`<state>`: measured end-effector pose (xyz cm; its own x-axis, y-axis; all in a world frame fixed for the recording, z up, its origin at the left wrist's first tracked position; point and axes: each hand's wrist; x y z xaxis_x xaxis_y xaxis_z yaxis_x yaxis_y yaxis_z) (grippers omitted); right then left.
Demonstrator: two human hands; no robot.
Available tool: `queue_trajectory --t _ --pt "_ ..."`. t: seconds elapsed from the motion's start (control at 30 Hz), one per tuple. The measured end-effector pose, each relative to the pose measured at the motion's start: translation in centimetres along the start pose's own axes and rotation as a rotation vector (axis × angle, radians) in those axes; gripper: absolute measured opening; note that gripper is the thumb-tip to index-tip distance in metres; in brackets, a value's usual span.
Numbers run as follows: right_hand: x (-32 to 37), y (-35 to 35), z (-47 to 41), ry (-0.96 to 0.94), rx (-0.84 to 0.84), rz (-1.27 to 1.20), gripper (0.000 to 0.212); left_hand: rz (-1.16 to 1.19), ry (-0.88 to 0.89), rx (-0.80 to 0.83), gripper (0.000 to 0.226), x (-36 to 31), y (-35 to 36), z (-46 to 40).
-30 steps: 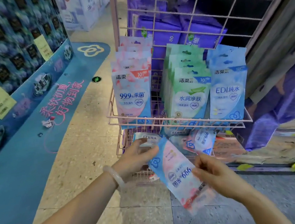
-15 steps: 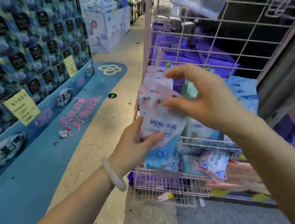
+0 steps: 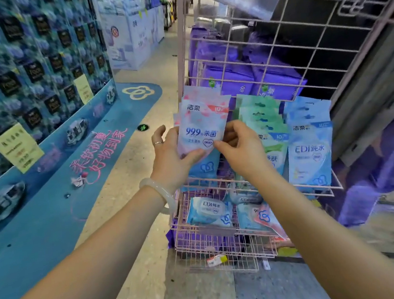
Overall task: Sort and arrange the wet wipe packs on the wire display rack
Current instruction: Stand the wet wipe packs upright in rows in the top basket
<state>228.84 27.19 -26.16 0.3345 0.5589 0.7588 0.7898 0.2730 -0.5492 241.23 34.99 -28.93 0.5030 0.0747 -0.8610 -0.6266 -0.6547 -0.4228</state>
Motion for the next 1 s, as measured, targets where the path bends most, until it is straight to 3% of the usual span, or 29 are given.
queue_trajectory --t 0.1,0.2,0.27,0.4,0.47,0.53,0.7,0.83,1.0 --pt "0.1 0.4 0.2 0.06 0.025 0.029 0.031 0.021 -0.085 0.103 0.048 0.0 -0.8 0.1" --pt "0.7 1.5 0.5 0.322 0.149 -0.232 0.055 -0.19 -0.084 0.311 0.05 -0.4 -2.0 0.1" --pt "1.1 1.9 0.2 0.401 0.198 -0.387 0.058 -0.224 -0.107 0.384 0.053 -0.9 -2.5 -0.4" --pt "1.3 2.2 -0.9 0.469 0.2 -0.518 0.057 0.302 -0.337 0.282 0.085 -1.5 -2.6 -1.2" --pt "1.4 2.7 -1.2 0.515 0.22 -0.552 0.056 0.386 -0.282 0.391 0.072 -1.6 -2.4 -1.6" --pt "1.3 3.0 -1.2 0.507 0.196 -0.587 0.055 0.355 -0.164 0.439 0.058 -2.2 -2.1 -1.4" --pt "0.9 2.1 -1.0 0.387 0.116 -0.668 0.059 0.4 -0.072 0.41 0.078 -2.3 -1.3 -1.8" --pt "0.3 1.9 -0.5 0.419 0.184 -0.722 0.067 0.424 -0.202 0.433 0.088 -1.7 -1.8 -2.0" --pt "0.7 2.4 -1.0 0.416 0.225 -0.731 0.069 0.392 -0.208 0.438 0.078 -1.5 -1.6 -2.9"
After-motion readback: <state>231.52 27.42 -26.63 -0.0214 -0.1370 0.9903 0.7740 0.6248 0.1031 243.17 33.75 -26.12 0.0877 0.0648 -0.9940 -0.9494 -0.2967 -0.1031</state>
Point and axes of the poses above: each hand's wrist, its own z-axis away from the middle knuckle, its own y-axis out of the palm, x = y × z, and after that the axes turned 2 degrees about -y, right-handed
